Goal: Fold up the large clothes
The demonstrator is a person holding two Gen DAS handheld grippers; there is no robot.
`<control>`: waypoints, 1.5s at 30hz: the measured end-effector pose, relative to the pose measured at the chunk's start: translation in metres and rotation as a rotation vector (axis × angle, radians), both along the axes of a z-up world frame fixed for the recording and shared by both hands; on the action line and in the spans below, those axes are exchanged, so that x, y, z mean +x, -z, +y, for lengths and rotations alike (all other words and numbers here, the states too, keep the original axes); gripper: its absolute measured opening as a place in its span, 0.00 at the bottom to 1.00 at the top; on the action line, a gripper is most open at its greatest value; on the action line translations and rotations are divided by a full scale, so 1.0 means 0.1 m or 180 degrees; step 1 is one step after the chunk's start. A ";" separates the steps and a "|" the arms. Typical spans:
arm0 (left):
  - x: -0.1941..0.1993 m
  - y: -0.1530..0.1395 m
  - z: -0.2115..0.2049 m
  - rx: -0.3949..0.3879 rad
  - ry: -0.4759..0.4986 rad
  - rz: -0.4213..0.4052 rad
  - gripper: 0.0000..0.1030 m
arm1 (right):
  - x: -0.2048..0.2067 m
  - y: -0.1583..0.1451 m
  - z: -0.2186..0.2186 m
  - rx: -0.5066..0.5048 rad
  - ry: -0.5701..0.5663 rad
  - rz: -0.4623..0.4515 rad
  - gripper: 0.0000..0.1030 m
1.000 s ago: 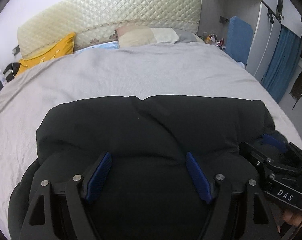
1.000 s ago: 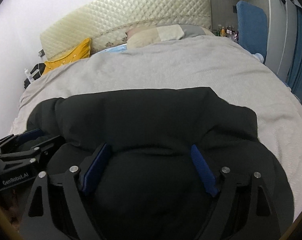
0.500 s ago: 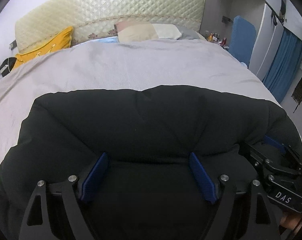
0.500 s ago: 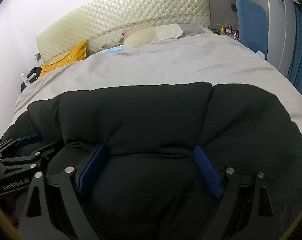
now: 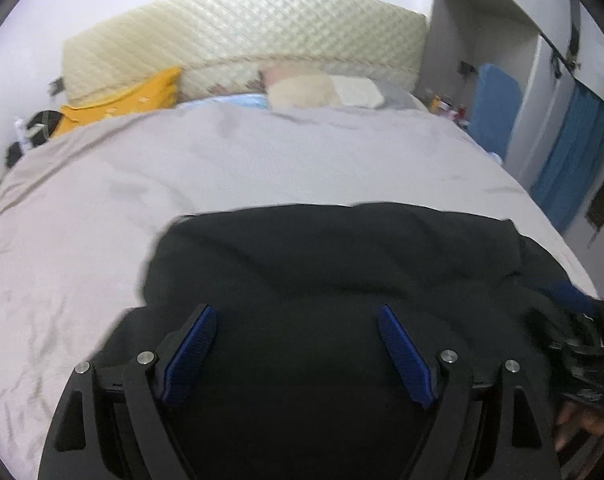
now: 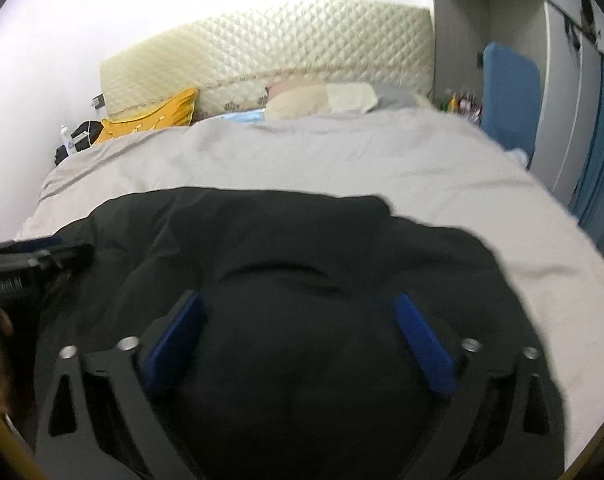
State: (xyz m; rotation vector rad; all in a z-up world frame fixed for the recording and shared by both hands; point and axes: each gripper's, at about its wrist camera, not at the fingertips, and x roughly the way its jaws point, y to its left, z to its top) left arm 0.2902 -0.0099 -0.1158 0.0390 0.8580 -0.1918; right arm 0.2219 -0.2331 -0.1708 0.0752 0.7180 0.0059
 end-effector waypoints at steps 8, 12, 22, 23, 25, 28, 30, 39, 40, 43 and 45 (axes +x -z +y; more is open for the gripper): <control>0.07 0.25 0.10 0.0282 -0.0180 -0.0001 0.81 | -0.17 0.11 -0.40 0.0127 0.0286 0.0048 1.00; 0.03 0.33 0.03 0.0391 -0.0154 -0.0094 0.81 | -0.14 0.27 -0.45 0.0286 0.0287 0.0064 1.00; -0.11 0.03 0.00 0.0412 -0.0244 -0.0227 0.81 | -0.20 0.07 -0.45 0.0391 0.0246 -0.0032 1.00; -0.17 -0.08 -0.03 0.0401 -0.0245 -0.0298 0.81 | -0.23 -0.01 -0.44 0.0376 0.0237 -0.0074 1.00; -0.31 -0.31 -0.08 0.0353 -0.0248 -0.0424 0.81 | -0.30 -0.19 -0.41 0.0390 0.0244 -0.0192 1.00; -0.51 -0.64 -0.11 0.0158 -0.0211 -0.0551 0.87 | -0.44 -0.48 -0.37 0.0423 0.0180 -0.0303 1.00; -0.65 -0.84 -0.15 0.0071 -0.0136 -0.0579 0.88 | -0.51 -0.72 -0.33 0.0322 0.0138 -0.0336 1.00; -1.32 -1.56 -0.28 -0.0088 0.0050 -0.0747 0.93 | -1.18 -1.69 -0.07 0.0150 0.0017 -0.0931 1.00; -1.41 -1.63 -0.30 -0.0064 0.0069 -0.0767 0.93 | -1.24 -1.75 -0.03 0.0108 0.0001 -0.0946 1.00; -1.63 -1.79 -0.32 -0.0029 0.0067 -0.0849 0.93 | -1.39 -1.89 0.06 0.0018 0.0000 -0.0973 1.00; -1.78 -1.90 -0.34 0.0017 0.0070 -0.0919 0.93 | -1.50 -1.96 0.10 0.0054 -0.0021 -0.1014 1.00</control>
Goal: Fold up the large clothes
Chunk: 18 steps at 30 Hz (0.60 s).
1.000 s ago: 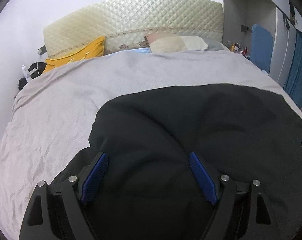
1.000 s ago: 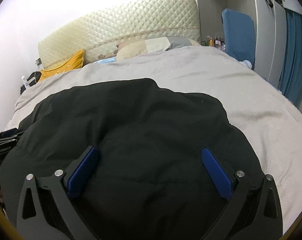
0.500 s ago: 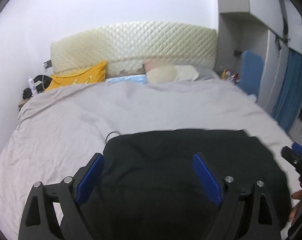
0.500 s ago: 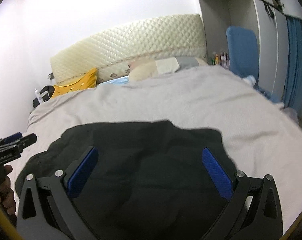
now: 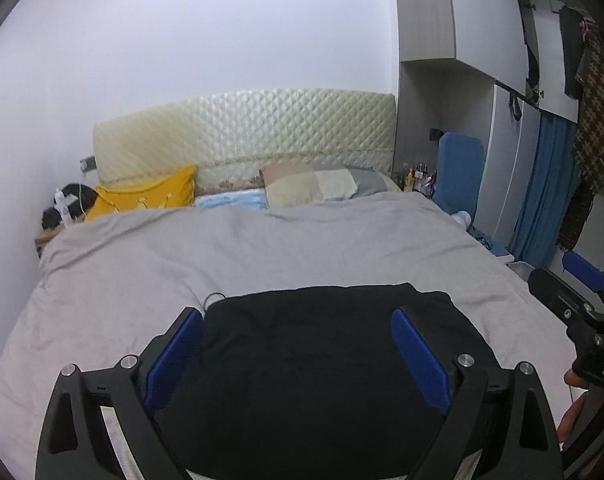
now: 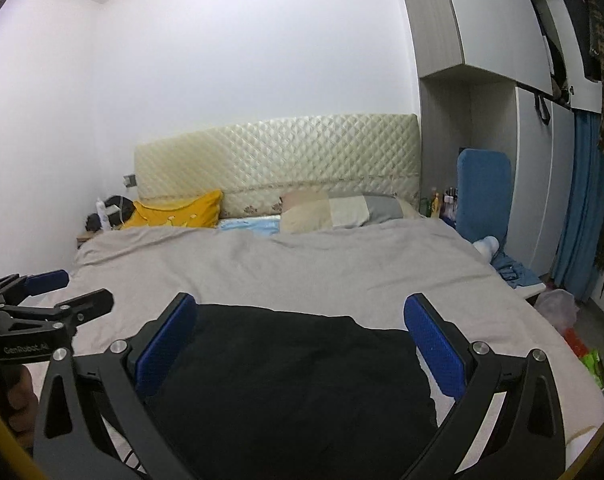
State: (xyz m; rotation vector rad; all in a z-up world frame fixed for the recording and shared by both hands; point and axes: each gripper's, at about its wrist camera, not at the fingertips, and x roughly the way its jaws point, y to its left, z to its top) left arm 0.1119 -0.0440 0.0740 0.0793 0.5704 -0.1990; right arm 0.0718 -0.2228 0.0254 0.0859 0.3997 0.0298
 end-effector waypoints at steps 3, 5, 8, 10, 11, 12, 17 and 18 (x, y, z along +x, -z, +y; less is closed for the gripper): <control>-0.21 -0.13 -0.02 -0.0001 0.0058 -0.0089 0.93 | -0.17 -0.10 0.05 0.0020 -0.0030 -0.0083 1.00; -0.37 -0.20 -0.04 -0.0025 0.0130 -0.0129 0.93 | -0.28 -0.16 0.08 0.0005 -0.0023 -0.0136 1.00; -0.56 -0.28 -0.04 -0.0037 0.0156 -0.0196 0.93 | -0.45 -0.23 0.13 0.0026 -0.0027 -0.0225 1.00; -0.68 -0.32 -0.01 -0.0042 0.0140 -0.0224 0.93 | -0.60 -0.28 0.18 0.0037 -0.0026 -0.0278 1.00; -0.70 -0.33 -0.01 -0.0045 0.0139 -0.0215 0.93 | -0.64 -0.29 0.20 0.0029 -0.0027 -0.0293 1.00; -0.74 -0.34 -0.01 -0.0041 0.0144 -0.0192 0.93 | -0.68 -0.31 0.23 0.0012 -0.0009 -0.0295 1.00; -0.93 -0.37 0.05 0.0042 0.0041 -0.0226 0.93 | -0.93 -0.33 0.38 0.0048 -0.0031 -0.0337 1.00; -0.97 -0.36 0.07 0.0058 0.0032 -0.0225 0.93 | -0.96 -0.33 0.39 0.0053 -0.0033 -0.0340 1.00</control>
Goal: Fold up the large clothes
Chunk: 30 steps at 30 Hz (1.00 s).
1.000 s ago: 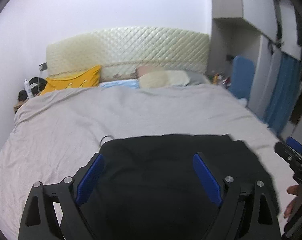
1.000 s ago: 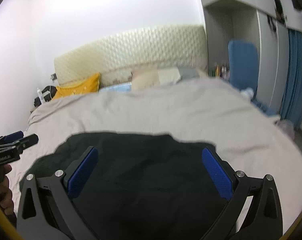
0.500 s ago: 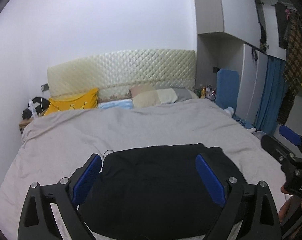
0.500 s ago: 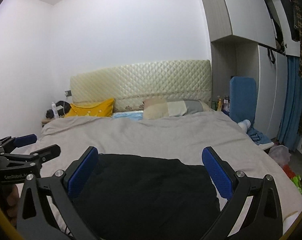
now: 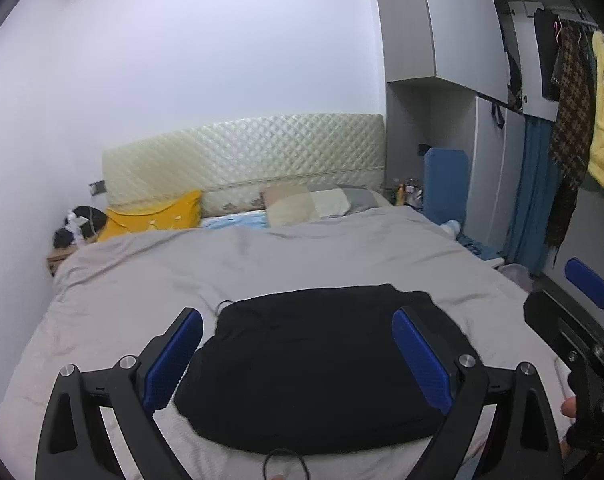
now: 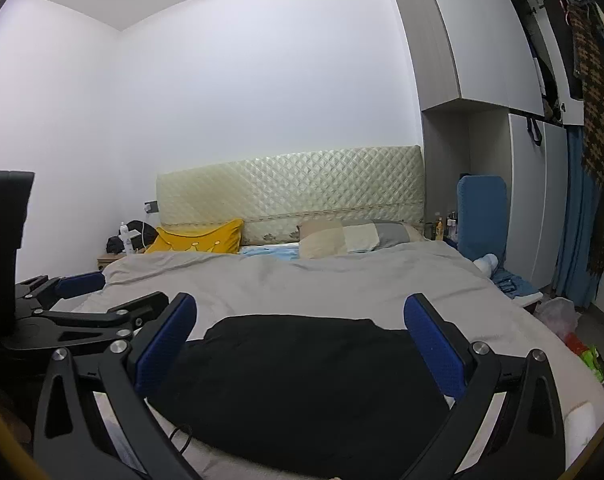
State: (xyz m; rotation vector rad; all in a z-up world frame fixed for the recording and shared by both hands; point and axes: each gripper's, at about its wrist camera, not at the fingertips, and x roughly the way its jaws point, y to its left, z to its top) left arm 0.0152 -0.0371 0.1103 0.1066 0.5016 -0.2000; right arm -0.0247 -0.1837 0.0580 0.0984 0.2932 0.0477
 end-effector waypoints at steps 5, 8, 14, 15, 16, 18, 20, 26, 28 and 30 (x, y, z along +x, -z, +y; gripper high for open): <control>-0.15 0.08 0.14 -0.0056 -0.0042 0.0057 0.94 | -0.13 0.10 0.05 0.0039 0.0021 0.0044 1.00; -0.19 0.21 0.19 0.0016 -0.0147 0.0131 0.94 | -0.19 0.19 0.08 0.0092 -0.0039 0.0106 1.00; -0.17 0.49 0.27 0.0082 -0.0257 0.0309 0.94 | -0.26 0.38 0.16 0.0017 -0.0078 0.0210 1.00; -0.16 0.51 0.28 0.0080 -0.0272 0.0322 0.94 | -0.26 0.40 0.17 0.0022 -0.0064 0.0233 1.00; -0.15 0.54 0.28 0.0082 -0.0284 0.0337 0.94 | -0.26 0.43 0.16 0.0037 -0.0046 0.0252 1.00; -0.13 0.59 0.27 0.0099 -0.0271 0.0363 0.94 | -0.30 0.46 0.19 0.0014 -0.0058 0.0263 1.00; -0.11 0.63 0.25 0.0113 -0.0241 0.0391 0.94 | -0.33 0.48 0.21 -0.0041 -0.0043 0.0275 1.00; -0.06 0.74 0.22 0.0122 -0.0228 0.0488 0.94 | -0.38 0.53 0.22 -0.0008 -0.0020 0.0271 1.00; -0.05 0.77 0.22 0.0121 -0.0222 0.0513 0.94 | -0.38 0.58 0.20 -0.0024 0.0029 0.0313 1.00; -0.06 0.78 0.22 0.0123 -0.0236 0.0515 0.94 | -0.36 0.64 0.18 -0.0035 0.0058 0.0364 1.00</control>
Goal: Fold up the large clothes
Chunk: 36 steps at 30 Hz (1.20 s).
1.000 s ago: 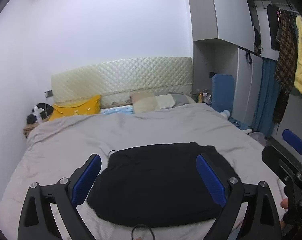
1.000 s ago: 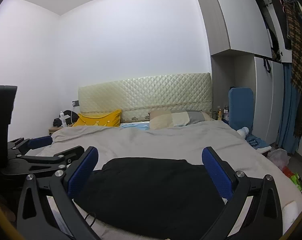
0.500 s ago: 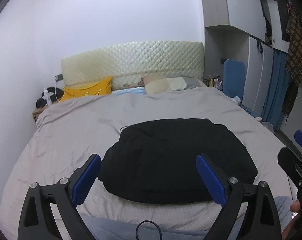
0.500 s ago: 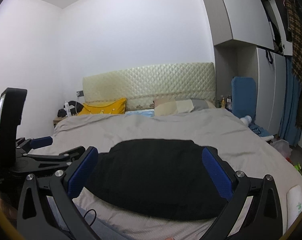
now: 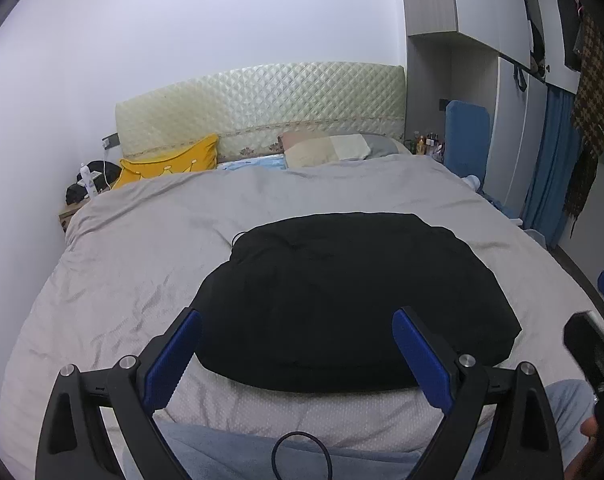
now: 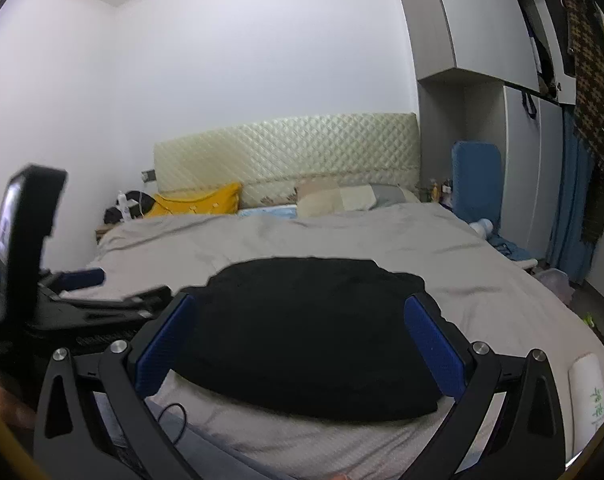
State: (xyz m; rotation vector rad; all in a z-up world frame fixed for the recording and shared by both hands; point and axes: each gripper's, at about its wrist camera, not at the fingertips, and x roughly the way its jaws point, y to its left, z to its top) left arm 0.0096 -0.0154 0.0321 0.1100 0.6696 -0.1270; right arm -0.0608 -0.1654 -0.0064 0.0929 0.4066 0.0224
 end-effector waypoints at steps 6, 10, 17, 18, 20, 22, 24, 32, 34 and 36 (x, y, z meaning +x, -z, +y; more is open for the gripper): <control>0.02 0.03 -0.02 -0.0015 0.0006 0.0025 0.94 | 0.04 0.16 -0.11 0.0067 0.0086 0.0139 1.00; 0.04 0.05 -0.03 -0.0022 0.0026 0.0047 0.94 | 0.07 0.17 -0.14 0.0108 0.0107 0.0158 1.00; 0.06 0.07 -0.01 -0.0054 0.0004 0.0075 0.94 | 0.11 0.22 -0.12 0.0121 0.0057 0.0219 1.00; 0.06 0.08 -0.02 -0.0059 0.0005 0.0077 0.94 | 0.11 0.22 -0.13 0.0129 0.0052 0.0227 1.00; 0.06 0.07 -0.03 -0.0075 0.0007 0.0079 0.94 | 0.12 0.22 -0.12 0.0126 0.0052 0.0232 1.00; 0.07 0.08 -0.03 -0.0082 0.0013 0.0082 0.94 | 0.12 0.22 -0.13 0.0120 0.0064 0.0230 1.00; 0.07 0.08 -0.04 -0.0077 0.0014 0.0086 0.94 | 0.11 0.22 -0.13 0.0126 0.0072 0.0229 1.00; 0.05 0.08 -0.04 -0.0097 0.0021 0.0098 0.94 | 0.13 0.23 -0.09 0.0094 0.0081 0.0228 1.00; 0.05 0.08 -0.03 -0.0105 0.0020 0.0102 0.94 | 0.15 0.25 -0.09 0.0113 0.0084 0.0252 1.00; 0.05 0.08 -0.03 -0.0112 0.0014 0.0103 0.94 | 0.16 0.27 -0.09 0.0133 0.0083 0.0268 1.00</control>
